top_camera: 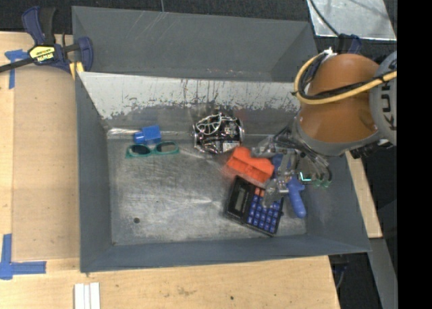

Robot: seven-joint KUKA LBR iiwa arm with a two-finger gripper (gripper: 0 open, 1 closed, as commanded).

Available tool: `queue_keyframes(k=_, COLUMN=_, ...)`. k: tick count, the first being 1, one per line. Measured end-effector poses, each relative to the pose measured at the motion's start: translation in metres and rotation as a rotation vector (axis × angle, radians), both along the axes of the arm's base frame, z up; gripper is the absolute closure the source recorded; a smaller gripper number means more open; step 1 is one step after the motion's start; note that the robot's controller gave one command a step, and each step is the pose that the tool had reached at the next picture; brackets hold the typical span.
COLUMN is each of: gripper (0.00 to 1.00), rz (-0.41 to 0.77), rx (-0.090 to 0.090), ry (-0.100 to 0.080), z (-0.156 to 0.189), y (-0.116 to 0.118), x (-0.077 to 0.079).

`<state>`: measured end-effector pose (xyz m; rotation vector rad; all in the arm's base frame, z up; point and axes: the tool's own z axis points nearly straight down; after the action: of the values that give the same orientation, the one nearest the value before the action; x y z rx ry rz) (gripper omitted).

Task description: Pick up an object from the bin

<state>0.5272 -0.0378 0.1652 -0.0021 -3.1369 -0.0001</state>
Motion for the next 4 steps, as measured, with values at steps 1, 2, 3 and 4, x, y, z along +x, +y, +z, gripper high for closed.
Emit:
queue_keyframes(k=1, gripper=0.0, rz=0.001, rx=-0.001, ry=-0.008, z=0.004, y=0.0, x=0.002)
queue_keyframes(k=2, gripper=0.0, rz=0.034, rx=-0.002, ry=-0.018, z=-0.051, y=-0.016, x=0.044)
queue_keyframes(k=3, gripper=0.0, rz=-0.107, rx=0.0, ry=-0.026, z=-0.08, y=-0.017, x=0.008)
queue_keyframes(k=4, gripper=0.0, rz=-0.159, rx=0.0, ry=0.004, z=-0.088, y=-0.018, x=0.032)
